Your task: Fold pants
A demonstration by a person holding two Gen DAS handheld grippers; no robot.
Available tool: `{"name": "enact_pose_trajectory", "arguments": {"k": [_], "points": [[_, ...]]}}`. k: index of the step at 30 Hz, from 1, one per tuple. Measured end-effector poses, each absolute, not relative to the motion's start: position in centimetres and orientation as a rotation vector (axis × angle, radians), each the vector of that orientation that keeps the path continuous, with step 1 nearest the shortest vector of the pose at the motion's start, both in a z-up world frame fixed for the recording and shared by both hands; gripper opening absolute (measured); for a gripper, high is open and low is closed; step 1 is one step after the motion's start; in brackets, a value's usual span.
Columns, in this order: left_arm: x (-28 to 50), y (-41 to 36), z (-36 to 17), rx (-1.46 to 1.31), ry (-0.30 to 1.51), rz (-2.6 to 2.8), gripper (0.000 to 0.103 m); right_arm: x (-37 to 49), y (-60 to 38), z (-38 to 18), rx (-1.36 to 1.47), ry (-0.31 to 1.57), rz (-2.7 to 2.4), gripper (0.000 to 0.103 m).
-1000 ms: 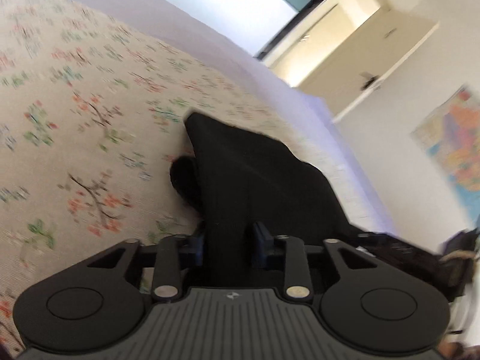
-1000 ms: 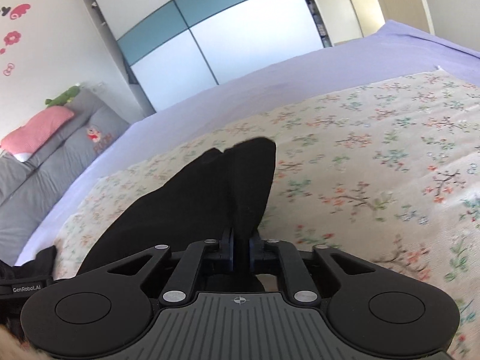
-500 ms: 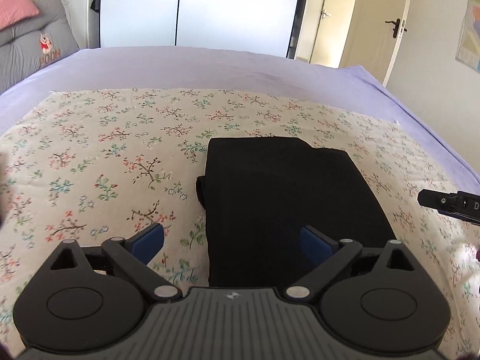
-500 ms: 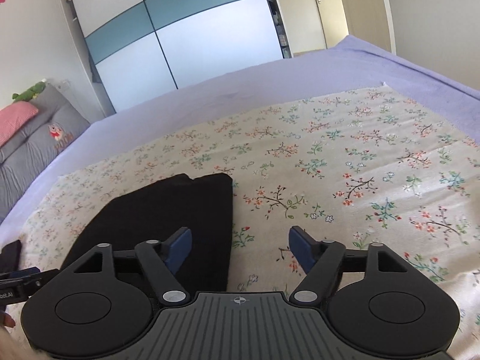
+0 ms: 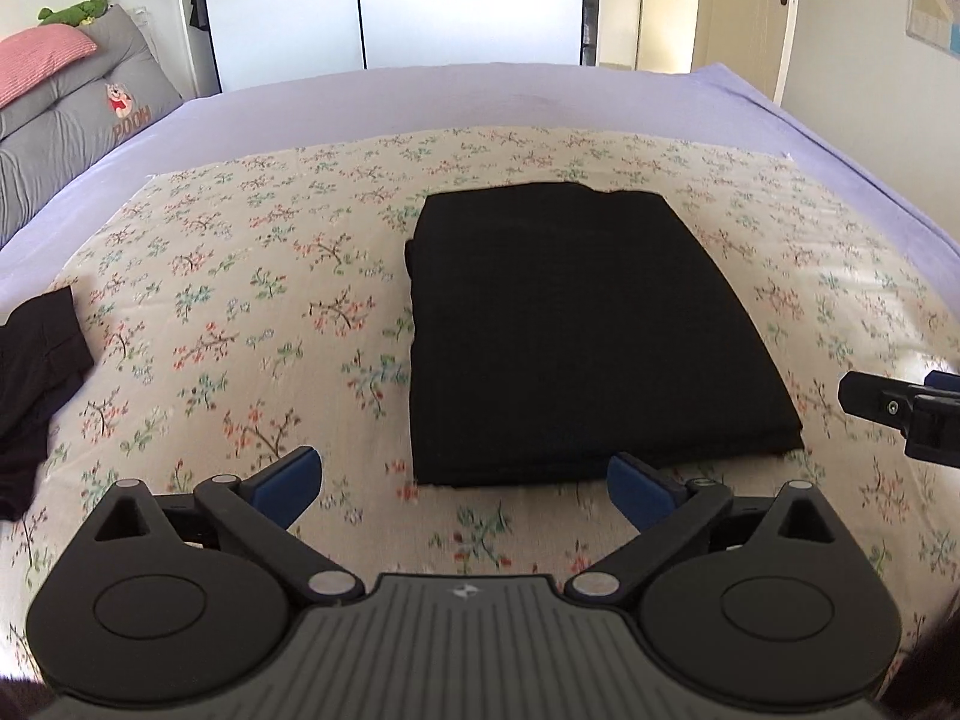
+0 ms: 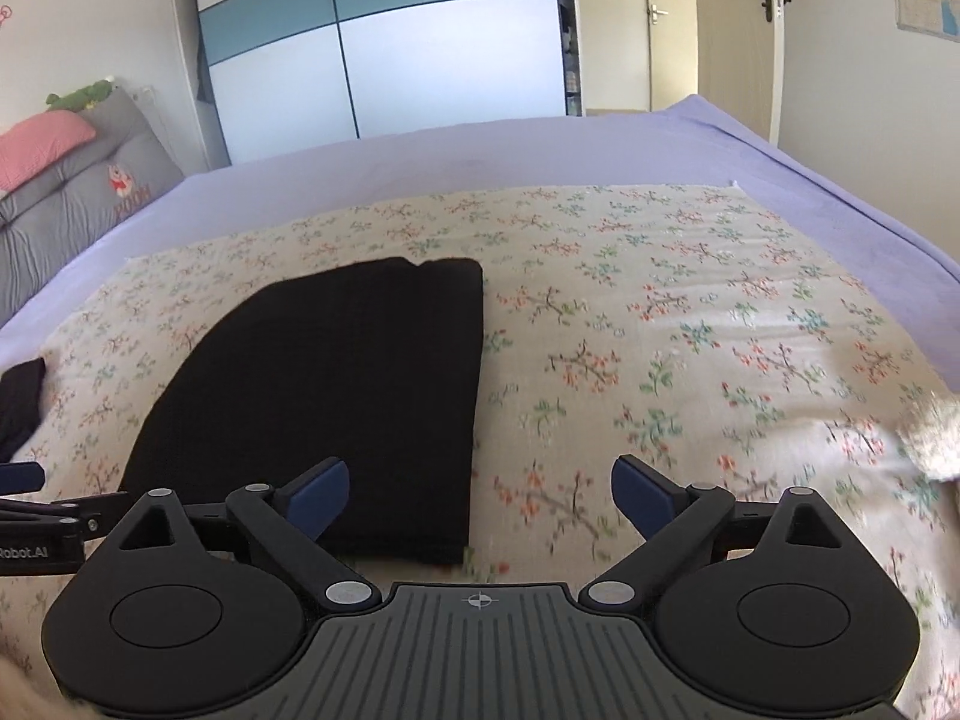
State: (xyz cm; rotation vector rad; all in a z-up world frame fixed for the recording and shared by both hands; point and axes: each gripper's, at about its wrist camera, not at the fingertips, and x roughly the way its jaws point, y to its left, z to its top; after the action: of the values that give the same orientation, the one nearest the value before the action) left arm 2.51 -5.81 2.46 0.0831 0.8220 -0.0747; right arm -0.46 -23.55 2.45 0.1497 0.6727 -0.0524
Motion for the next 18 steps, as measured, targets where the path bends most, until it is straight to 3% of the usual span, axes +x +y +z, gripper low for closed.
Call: {"name": "enact_pose_trajectory", "arguments": {"k": [18], "points": [[1.8, -5.0, -0.2, 0.071, 0.847, -0.003, 0.103, -1.1, -21.1, -1.1, 0.071, 0.735, -0.153, 0.102]]}}
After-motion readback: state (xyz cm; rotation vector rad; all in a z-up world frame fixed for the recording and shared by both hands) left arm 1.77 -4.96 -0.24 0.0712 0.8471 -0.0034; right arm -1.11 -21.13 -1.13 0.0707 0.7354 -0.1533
